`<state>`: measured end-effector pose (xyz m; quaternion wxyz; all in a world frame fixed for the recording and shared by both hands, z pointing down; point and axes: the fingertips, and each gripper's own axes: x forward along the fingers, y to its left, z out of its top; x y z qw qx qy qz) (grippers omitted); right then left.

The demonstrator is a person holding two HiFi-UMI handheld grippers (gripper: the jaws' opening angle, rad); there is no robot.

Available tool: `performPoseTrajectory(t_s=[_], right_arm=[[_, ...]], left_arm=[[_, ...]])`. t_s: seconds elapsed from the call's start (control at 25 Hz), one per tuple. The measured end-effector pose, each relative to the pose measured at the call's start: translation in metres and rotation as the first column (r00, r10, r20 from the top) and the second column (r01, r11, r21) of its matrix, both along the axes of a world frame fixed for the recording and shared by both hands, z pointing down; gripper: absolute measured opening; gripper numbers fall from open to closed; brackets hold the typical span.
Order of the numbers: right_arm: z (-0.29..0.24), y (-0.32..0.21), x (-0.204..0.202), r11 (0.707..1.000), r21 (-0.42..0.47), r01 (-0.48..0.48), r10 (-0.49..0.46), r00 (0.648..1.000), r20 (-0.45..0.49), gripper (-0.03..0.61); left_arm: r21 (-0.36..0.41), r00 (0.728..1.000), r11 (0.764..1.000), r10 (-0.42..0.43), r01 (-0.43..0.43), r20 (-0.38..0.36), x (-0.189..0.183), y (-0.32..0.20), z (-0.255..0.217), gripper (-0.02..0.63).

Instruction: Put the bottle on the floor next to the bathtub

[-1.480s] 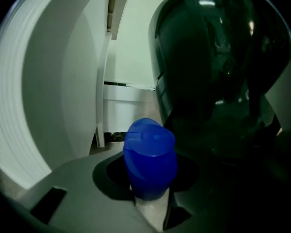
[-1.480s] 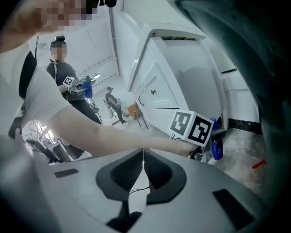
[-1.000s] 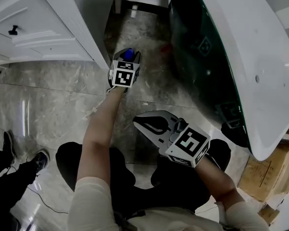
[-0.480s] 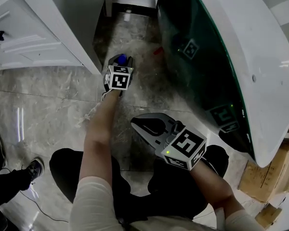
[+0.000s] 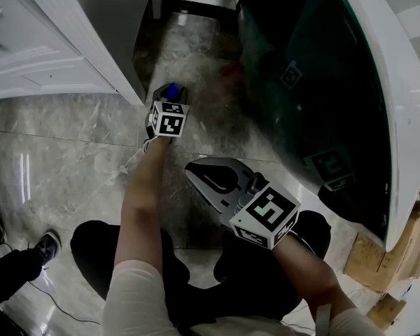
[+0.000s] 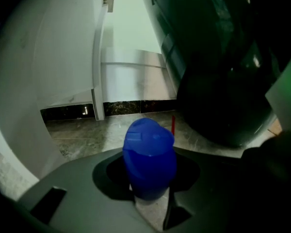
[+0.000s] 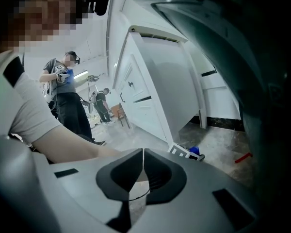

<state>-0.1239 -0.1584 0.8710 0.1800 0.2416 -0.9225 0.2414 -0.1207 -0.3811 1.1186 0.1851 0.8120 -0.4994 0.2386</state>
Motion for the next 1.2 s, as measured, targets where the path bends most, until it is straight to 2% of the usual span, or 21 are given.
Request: performPoseTrajectory(t_s=[0.16, 0.4, 0.48, 0.6, 0.72, 1.0, 1.2], right_arm=[[0.008, 0.0, 0.004, 1.0, -0.009, -0.003, 0.003, 1.0, -0.022, 0.028], [0.009, -0.004, 0.005, 0.999, -0.027, -0.016, 0.015, 1.0, -0.021, 0.028], [0.009, -0.003, 0.005, 0.999, -0.031, -0.009, 0.008, 1.0, -0.019, 0.028], [0.012, -0.004, 0.003, 1.0, -0.027, 0.004, -0.005, 1.0, -0.027, 0.028], [0.013, -0.006, 0.003, 1.0, -0.024, 0.003, -0.004, 1.0, -0.03, 0.028], [0.009, -0.008, -0.002, 0.999, 0.01, 0.032, -0.032, 0.999, -0.04, 0.028], [-0.002, -0.014, -0.015, 0.997, 0.045, 0.065, -0.064, 0.998, -0.025, 0.028]], left_arm=[[0.016, 1.0, 1.0, 0.019, -0.019, 0.008, 0.002, 0.004, 0.001, 0.184], [-0.029, 0.999, 0.999, 0.043, -0.042, 0.013, 0.001, 0.011, 0.007, 0.187], [-0.054, 0.998, 0.996, 0.065, -0.064, 0.004, 0.004, 0.015, 0.009, 0.215], [-0.103, 0.995, 0.99, 0.095, -0.095, -0.001, 0.004, 0.021, 0.016, 0.305], [-0.121, 0.994, 0.987, 0.108, -0.104, 0.022, -0.001, 0.028, 0.015, 0.34], [-0.156, 0.994, 0.983, 0.104, -0.099, 0.023, -0.017, 0.037, 0.0, 0.373], [-0.183, 0.985, 0.971, 0.165, -0.153, 0.055, -0.018, 0.056, -0.01, 0.374]])
